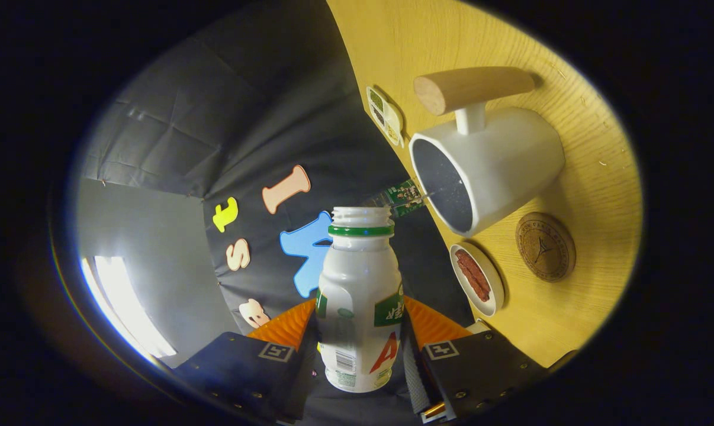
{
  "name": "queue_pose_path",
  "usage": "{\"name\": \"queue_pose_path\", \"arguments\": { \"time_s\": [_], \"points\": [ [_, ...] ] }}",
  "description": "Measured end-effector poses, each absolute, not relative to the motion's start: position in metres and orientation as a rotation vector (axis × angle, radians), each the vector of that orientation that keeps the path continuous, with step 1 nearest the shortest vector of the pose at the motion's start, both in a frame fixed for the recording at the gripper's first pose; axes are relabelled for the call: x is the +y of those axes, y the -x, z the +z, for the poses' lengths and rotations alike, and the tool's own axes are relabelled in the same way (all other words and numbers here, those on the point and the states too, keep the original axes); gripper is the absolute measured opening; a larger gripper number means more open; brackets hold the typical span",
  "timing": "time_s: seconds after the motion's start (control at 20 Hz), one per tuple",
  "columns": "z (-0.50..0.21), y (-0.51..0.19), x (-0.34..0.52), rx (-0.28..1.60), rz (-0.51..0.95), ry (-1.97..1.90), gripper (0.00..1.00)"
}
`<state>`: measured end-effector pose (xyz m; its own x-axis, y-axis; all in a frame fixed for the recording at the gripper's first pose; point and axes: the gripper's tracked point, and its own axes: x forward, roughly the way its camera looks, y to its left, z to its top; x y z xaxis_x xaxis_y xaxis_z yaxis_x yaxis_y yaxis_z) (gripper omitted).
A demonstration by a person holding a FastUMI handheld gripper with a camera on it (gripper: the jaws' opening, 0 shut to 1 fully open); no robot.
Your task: Take the bottle from table, then pour the juice into the cup, finally place the bottle on the coaster
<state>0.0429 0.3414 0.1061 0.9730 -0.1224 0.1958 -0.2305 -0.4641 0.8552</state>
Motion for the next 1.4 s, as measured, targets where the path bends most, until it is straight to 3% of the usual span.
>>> {"name": "queue_pose_path", "arguments": {
  "time_s": [1.4],
  "points": [
    [0.1013,-0.047,0.3415,-0.211,0.15,-2.067,0.65]
  ]
}}
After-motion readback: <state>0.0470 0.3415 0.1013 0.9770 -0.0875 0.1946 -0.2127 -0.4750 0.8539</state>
